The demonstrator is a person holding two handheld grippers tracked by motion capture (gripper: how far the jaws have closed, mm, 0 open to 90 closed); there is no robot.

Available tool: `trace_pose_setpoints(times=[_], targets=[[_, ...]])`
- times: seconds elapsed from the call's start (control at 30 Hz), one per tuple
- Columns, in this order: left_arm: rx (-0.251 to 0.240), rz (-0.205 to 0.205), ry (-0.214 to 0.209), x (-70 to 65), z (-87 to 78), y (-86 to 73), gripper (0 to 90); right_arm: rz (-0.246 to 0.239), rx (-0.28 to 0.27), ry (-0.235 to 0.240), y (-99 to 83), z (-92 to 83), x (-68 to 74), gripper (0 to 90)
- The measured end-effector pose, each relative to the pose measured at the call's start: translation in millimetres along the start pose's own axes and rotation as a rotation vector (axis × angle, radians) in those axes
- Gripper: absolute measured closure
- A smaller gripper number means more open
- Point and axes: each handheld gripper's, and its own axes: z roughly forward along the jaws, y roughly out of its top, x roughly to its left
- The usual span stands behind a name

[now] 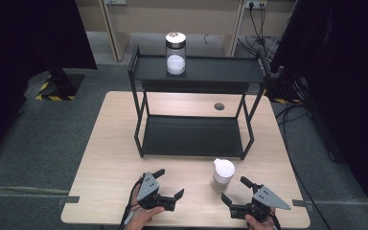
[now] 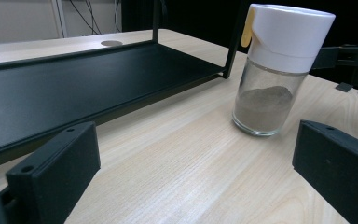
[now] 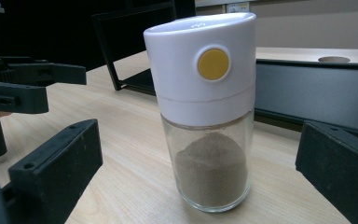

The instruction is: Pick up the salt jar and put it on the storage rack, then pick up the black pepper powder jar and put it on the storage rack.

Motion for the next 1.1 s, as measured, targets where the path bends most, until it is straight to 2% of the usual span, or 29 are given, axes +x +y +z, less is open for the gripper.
trace_pose_setpoints(times=[1.1], targets=[[0.009,0.032,-0.013,-2.0,-1.1,-1.4,0.1,-0.018,-0.006,-0.004,0.8,-0.6,1.8,0.5]])
